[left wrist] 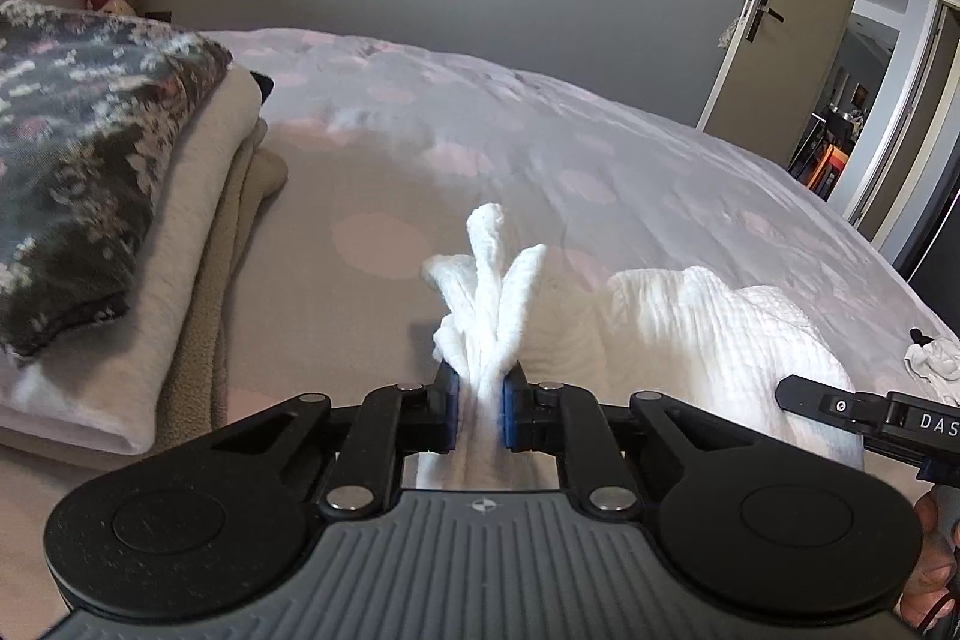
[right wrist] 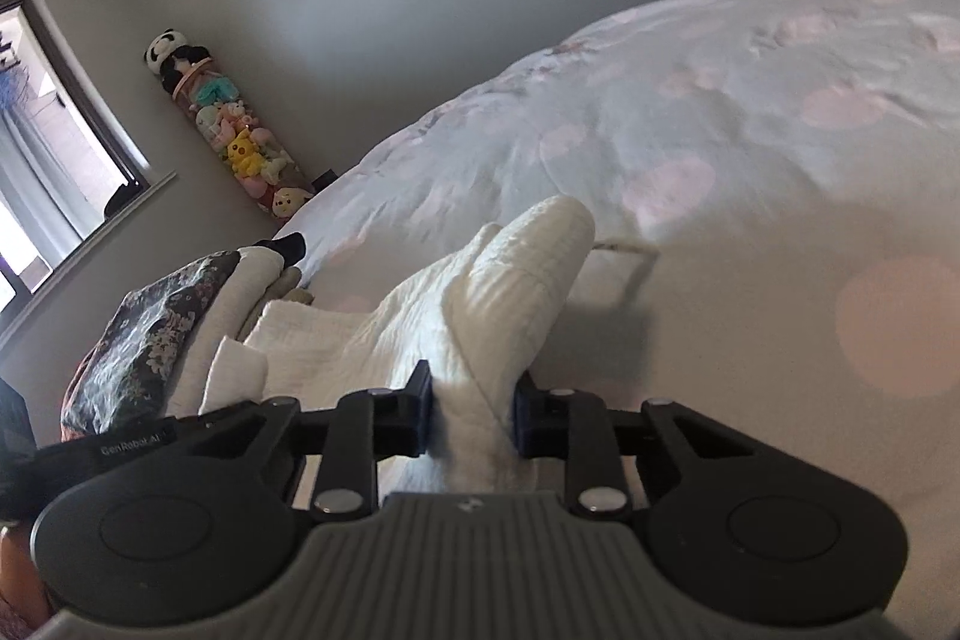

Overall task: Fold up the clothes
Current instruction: 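Grasp the folded shirt with both grippers and lift it off the bed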

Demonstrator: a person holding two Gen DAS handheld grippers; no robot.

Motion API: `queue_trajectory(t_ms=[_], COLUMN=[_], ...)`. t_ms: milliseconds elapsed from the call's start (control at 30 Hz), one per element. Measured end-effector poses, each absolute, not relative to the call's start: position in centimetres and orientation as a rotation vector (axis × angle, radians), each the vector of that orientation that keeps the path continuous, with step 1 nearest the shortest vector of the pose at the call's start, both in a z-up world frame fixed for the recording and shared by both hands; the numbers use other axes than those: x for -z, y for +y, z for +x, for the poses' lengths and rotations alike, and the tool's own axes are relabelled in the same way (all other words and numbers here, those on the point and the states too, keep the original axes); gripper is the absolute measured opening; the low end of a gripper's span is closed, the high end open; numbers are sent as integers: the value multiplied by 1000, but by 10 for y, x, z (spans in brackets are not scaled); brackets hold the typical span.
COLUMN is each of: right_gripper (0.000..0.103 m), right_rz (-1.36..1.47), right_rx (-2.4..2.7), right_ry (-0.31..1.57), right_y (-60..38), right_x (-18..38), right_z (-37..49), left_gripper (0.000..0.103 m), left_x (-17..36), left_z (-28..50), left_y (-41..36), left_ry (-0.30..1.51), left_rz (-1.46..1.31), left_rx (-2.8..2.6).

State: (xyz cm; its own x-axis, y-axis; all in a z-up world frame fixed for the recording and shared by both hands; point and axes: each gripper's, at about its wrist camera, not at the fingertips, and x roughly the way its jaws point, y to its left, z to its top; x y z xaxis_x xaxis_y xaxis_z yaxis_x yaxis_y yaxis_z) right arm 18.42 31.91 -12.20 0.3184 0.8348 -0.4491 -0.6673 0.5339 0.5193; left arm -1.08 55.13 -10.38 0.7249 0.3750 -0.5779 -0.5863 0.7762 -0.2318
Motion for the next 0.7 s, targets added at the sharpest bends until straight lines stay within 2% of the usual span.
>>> queue_trajectory(t_ms=[333,700], right_gripper=[26,26], right_rz=[83,-254], right_rx=[-1168,-1521], right_ry=[569,320], right_y=[331,446], right_x=[40,-41], right_z=[131,27], left_gripper=[11,11], left_x=[36,1], left_z=[-96,-236], left_y=[520,527], left_ry=[411,357], left_rz=[-431,-516], left_rx=[-663,-868])
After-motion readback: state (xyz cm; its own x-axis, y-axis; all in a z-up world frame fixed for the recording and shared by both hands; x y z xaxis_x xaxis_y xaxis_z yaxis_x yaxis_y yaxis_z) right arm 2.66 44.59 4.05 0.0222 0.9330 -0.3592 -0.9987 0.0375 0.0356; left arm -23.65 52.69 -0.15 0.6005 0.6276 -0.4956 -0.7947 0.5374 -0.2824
